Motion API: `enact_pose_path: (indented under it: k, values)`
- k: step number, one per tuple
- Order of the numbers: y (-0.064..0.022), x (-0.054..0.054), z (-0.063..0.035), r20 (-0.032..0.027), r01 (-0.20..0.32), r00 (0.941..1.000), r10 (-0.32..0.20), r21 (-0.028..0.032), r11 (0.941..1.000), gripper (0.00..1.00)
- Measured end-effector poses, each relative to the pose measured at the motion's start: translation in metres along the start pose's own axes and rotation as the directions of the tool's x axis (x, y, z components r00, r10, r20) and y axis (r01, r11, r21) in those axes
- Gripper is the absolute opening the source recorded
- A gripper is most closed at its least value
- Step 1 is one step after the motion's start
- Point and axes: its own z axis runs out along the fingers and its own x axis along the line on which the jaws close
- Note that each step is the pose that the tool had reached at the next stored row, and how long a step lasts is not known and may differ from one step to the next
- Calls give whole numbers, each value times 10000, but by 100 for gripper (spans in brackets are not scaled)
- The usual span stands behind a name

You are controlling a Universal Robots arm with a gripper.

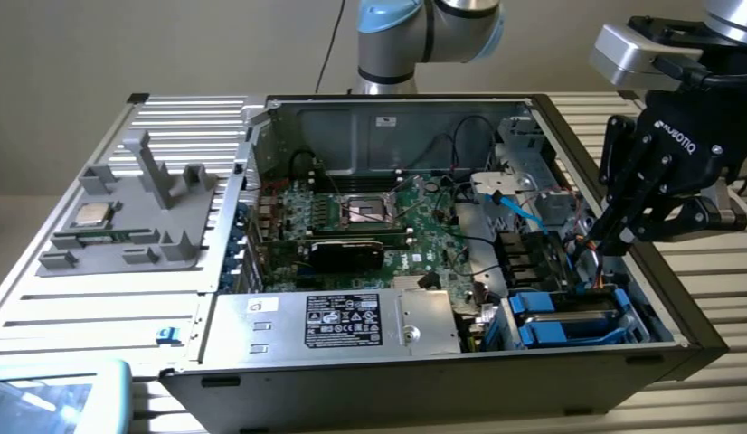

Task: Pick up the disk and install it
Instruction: 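Insert the second disk wire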

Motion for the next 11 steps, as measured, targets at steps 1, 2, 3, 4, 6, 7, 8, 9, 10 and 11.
enact_pose_path:
  k: [1, 2, 3, 4, 6, 7, 8, 9, 10, 11]
  values:
    - [0, 0, 0, 0, 0, 10000, 0, 0, 10000, 24]
    - [0, 0, 0, 0, 0, 10000, 0, 0, 10000, 24]
    - [0, 0, 0, 0, 0, 10000, 0, 0, 10000, 22]
    - [0, 0, 0, 0, 0, 10000, 0, 0, 10000, 15]
    - [0, 0, 0, 0, 0, 10000, 0, 0, 10000, 11]
    - [0, 0, 0, 0, 0, 10000, 0, 0, 10000, 11]
    - [0, 0, 0, 0, 0, 10000, 0, 0, 10000, 11]
    - [0, 0, 0, 0, 0, 10000, 0, 0, 10000, 11]
    - [0, 0, 0, 0, 0, 10000, 0, 0, 10000, 11]
    - [0, 0, 0, 0, 1, 10000, -1, 0, 10000, 11]
